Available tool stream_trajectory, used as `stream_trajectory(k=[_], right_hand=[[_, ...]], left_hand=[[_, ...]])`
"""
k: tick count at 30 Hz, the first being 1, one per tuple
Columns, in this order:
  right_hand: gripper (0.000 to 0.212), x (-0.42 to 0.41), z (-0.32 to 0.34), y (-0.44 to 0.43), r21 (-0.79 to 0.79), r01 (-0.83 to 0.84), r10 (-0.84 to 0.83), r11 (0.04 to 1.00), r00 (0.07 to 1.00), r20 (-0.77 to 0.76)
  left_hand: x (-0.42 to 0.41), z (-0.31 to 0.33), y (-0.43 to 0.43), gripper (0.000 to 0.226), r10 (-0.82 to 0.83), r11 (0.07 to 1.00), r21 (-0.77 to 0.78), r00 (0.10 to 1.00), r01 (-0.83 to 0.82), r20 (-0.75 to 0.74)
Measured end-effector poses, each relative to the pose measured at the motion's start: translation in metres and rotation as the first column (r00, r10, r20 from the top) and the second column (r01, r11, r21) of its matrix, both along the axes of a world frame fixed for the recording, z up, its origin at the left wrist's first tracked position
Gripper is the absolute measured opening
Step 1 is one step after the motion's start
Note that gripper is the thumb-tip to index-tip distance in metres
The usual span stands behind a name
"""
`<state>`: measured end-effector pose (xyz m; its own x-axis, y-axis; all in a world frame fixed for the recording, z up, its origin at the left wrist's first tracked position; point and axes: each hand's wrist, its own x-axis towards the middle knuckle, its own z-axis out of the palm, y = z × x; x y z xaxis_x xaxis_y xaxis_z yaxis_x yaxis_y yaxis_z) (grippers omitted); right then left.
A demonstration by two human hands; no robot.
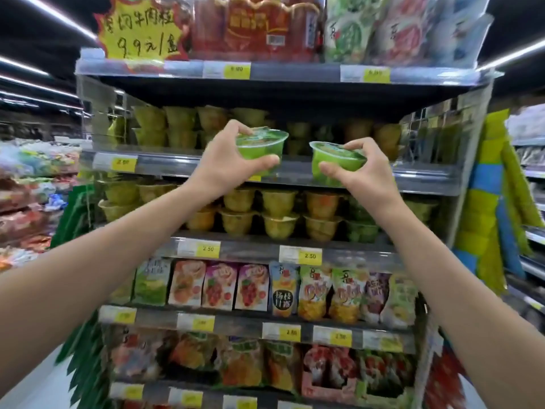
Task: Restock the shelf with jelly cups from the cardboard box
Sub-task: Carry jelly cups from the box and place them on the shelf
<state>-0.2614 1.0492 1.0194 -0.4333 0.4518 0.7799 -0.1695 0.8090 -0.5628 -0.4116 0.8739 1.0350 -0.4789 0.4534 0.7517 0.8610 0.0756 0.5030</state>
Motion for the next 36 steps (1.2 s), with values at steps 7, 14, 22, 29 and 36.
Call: stream_trajectory(k=[7,14,22,29,36], right_hand=[[0.047,-0.022,0.052,0.053,-0.011,-0.018,0.018,1.0,0.998,-0.053],[0.048,-0.067,0.087,0.09,-0.072,-0.104,0.104,0.992,0.995,-0.008],[0.058,-0.126,0.097,0.109,-0.174,-0.187,0.194,0.967,0.981,0.024],[0.079,-0.166,0.1,0.112,-0.284,-0.216,0.261,0.934,0.956,0.131],[0.094,-0.183,0.102,0.116,-0.355,-0.226,0.318,0.907,0.921,0.224]], left_hand=[[-0.032,0.054,0.056,0.061,0.084,0.993,-0.072,0.993,-0.09,-0.085],[-0.055,0.065,0.108,0.064,0.065,0.98,-0.188,0.998,-0.059,0.022],[-0.075,0.053,0.138,0.074,0.069,0.956,-0.292,0.991,-0.033,0.116],[-0.097,0.057,0.139,0.084,0.246,0.89,-0.422,0.962,-0.174,0.122],[-0.111,0.058,0.15,0.078,0.248,0.888,-0.435,0.951,-0.146,0.187]])
